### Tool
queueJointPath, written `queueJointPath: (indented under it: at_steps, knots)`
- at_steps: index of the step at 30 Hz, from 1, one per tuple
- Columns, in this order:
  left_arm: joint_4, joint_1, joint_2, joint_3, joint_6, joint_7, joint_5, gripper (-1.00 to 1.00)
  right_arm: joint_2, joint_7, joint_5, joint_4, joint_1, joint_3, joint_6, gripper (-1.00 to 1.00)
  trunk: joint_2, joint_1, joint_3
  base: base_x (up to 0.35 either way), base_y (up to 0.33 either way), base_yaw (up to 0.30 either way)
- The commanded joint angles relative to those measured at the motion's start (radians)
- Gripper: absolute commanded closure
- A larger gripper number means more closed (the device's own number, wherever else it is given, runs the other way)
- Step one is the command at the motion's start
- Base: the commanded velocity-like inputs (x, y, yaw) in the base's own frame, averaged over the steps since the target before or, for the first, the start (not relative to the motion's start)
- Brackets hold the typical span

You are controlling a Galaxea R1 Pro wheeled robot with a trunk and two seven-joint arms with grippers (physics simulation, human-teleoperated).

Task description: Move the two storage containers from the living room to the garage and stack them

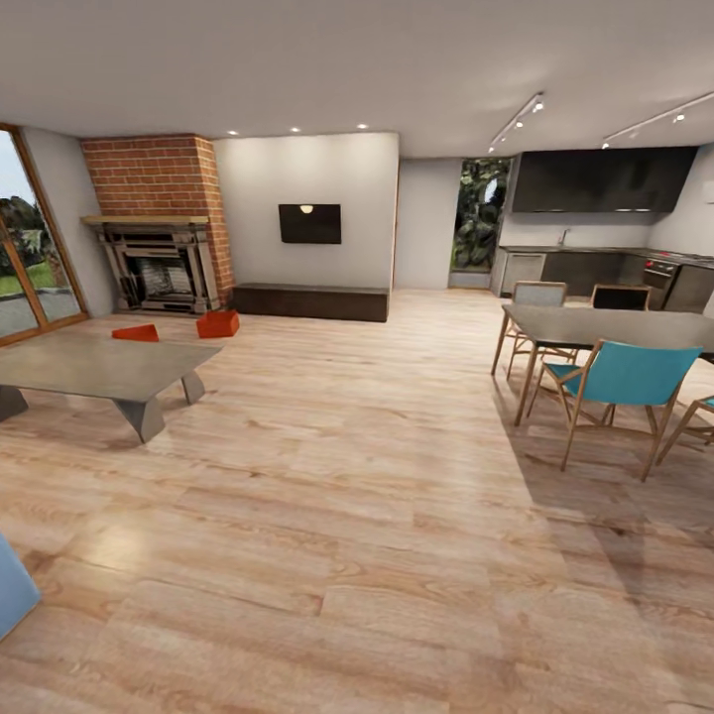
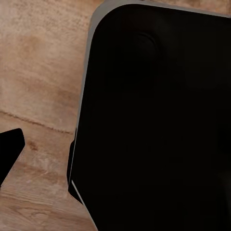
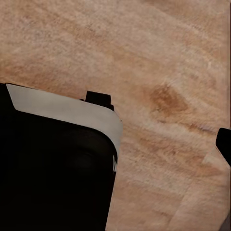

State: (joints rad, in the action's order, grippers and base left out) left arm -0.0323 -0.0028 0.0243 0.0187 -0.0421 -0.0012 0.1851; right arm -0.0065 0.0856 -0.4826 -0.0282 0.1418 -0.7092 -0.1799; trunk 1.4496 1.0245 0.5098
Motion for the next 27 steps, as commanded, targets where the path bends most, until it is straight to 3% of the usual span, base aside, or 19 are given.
queueJointPath:
  at_steps: [1, 27]
  knots:
    - [0.000, 0.000, 0.000, 0.001, -0.002, 0.001, 0.005, -1.00, 0.000, 0.000, -0.007, -0.002, 0.001, -0.009, -0.005, -1.00, 0.000, 0.001, 0.001, 0.322, 0.000, 0.000]
    - [0.000, 0.000, 0.000, 0.001, -0.002, 0.003, 0.005, -1.00, 0.000, 0.000, -0.008, -0.002, 0.001, -0.008, -0.006, -1.00, 0.000, 0.001, 0.001, 0.322, 0.000, 0.000]
